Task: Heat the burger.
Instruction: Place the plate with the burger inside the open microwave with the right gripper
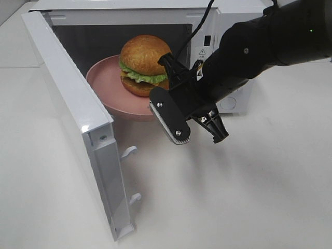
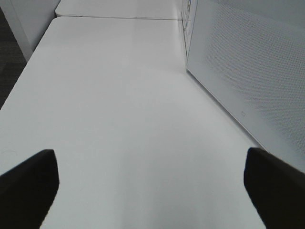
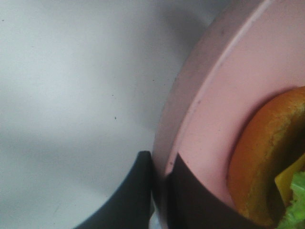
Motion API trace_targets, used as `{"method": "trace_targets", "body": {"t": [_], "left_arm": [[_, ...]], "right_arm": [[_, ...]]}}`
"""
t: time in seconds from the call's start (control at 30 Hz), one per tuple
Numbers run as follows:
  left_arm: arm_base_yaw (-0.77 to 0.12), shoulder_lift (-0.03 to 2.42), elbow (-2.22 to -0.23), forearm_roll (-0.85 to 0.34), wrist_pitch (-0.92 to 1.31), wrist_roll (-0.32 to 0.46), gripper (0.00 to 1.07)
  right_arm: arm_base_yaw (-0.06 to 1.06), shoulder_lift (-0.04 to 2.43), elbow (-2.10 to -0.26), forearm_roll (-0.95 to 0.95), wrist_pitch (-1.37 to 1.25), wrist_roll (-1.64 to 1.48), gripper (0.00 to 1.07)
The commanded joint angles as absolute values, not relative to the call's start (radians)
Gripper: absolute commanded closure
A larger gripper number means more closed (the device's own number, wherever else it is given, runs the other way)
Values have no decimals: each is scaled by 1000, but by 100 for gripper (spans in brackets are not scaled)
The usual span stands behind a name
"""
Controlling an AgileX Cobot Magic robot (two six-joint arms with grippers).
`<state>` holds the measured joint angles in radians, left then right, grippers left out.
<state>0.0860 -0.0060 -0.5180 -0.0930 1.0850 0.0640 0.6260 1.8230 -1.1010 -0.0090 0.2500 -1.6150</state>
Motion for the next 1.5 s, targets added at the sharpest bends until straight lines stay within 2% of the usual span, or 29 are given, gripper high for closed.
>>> {"method": "trace_targets", "body": {"t": [0.03,0.33,1.5], "left_arm": [[80,-20,-517,-91,1069,63,9],[80,-20,-517,-91,1069,63,9],[80,-20,-517,-92,1069,63,9]], "right_arm": [[626,1839,-1158,-45,230,-1598,107],[626,1924,-1270,-194,252,-1427,107],[626,2227,-1699,-321,423,-1238,107]]}}
